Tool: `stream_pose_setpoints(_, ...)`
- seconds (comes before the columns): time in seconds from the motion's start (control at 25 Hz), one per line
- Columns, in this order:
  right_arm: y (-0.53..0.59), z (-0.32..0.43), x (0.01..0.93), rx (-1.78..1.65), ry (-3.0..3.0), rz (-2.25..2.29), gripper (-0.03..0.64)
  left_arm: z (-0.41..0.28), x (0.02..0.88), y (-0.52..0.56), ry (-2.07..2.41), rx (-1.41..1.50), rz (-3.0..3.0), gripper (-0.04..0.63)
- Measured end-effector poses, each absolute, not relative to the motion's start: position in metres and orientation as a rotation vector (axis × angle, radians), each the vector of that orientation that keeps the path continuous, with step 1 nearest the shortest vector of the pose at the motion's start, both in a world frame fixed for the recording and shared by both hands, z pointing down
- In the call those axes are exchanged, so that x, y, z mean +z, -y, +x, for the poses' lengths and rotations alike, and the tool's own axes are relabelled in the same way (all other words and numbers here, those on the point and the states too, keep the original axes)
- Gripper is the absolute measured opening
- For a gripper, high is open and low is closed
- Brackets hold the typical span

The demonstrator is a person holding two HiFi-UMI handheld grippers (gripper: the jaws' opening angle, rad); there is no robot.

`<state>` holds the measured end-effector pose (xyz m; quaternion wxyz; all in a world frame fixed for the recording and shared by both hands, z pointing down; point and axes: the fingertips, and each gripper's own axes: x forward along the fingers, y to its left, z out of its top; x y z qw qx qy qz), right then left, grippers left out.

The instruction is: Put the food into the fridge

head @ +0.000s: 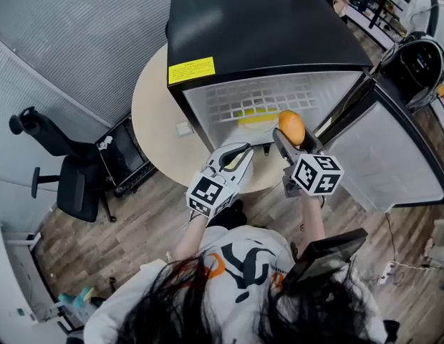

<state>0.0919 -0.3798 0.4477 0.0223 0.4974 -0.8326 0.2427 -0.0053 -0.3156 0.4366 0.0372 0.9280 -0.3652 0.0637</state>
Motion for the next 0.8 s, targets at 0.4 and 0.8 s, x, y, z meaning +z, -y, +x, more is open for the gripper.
stream_pose_setpoints(0.4, 0.473, 0.073, 0.435, 0.484, 2.489, 1.454, 0.344, 0.001, 0.431, 0.343, 1.001, 0.171, 2.897, 0.023)
stream_pose_setpoints(0.8, 0.554, 0.077, 0.450, 0.316, 2.295, 1.417, 0.344, -0.002, 0.415, 0.351, 0.973, 0.132, 2.928, 0.023)
